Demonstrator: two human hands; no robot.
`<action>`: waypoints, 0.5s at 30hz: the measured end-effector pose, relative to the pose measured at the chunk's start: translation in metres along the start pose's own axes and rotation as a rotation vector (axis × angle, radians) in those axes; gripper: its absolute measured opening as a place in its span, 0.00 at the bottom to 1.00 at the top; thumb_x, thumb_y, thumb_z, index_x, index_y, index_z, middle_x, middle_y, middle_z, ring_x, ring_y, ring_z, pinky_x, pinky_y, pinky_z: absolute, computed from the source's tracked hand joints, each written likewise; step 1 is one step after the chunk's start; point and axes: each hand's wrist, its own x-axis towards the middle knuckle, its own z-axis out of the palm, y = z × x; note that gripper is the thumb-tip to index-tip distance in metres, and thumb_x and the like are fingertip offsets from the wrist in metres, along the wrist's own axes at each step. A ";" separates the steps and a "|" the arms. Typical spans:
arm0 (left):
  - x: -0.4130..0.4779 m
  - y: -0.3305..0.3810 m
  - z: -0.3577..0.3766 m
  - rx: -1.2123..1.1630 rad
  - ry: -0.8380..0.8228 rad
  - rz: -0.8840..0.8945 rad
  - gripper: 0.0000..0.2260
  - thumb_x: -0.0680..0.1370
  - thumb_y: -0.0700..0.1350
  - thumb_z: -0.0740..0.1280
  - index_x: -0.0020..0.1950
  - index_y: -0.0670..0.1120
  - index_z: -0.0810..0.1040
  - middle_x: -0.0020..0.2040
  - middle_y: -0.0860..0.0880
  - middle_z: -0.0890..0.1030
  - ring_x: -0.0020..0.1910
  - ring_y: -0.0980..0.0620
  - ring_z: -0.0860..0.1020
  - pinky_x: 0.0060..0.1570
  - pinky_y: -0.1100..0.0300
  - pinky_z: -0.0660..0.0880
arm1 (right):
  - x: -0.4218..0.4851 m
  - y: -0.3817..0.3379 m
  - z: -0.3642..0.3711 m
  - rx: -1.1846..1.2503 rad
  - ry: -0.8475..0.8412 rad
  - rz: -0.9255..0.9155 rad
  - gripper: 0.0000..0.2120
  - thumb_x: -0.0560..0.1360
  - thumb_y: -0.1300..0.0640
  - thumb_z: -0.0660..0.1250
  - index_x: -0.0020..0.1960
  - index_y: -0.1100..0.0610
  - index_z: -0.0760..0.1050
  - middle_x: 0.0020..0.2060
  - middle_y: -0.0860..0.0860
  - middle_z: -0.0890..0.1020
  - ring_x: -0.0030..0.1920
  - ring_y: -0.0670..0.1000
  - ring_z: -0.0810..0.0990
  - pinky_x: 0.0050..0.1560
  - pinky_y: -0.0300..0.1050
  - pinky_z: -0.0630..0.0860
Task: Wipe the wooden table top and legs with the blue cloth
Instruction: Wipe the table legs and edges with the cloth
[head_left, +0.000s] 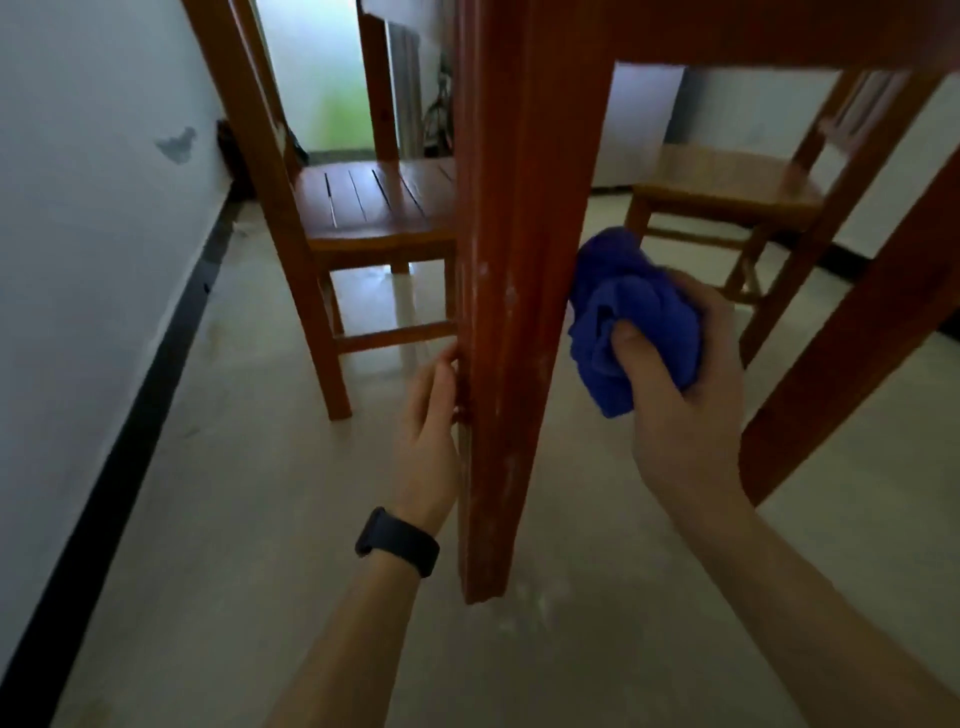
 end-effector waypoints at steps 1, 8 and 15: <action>-0.001 0.007 -0.002 -0.025 -0.032 0.024 0.17 0.80 0.56 0.54 0.66 0.57 0.73 0.60 0.52 0.80 0.55 0.58 0.80 0.46 0.71 0.75 | 0.006 -0.024 0.004 -0.060 0.041 -0.196 0.20 0.79 0.56 0.67 0.69 0.57 0.67 0.57 0.37 0.74 0.55 0.40 0.77 0.56 0.38 0.74; -0.012 0.039 -0.014 -0.058 -0.194 0.028 0.19 0.84 0.52 0.51 0.75 0.59 0.63 0.60 0.61 0.73 0.48 0.77 0.75 0.38 0.81 0.69 | 0.037 -0.065 0.035 -0.617 0.039 -0.796 0.22 0.78 0.52 0.67 0.71 0.52 0.69 0.69 0.56 0.67 0.66 0.59 0.69 0.65 0.60 0.69; -0.019 0.056 -0.022 -0.118 -0.238 -0.034 0.16 0.85 0.51 0.47 0.70 0.61 0.64 0.57 0.65 0.72 0.46 0.77 0.74 0.39 0.79 0.70 | 0.002 -0.041 0.000 -0.917 -0.581 -0.540 0.29 0.70 0.43 0.67 0.70 0.40 0.66 0.67 0.49 0.69 0.65 0.54 0.72 0.62 0.58 0.74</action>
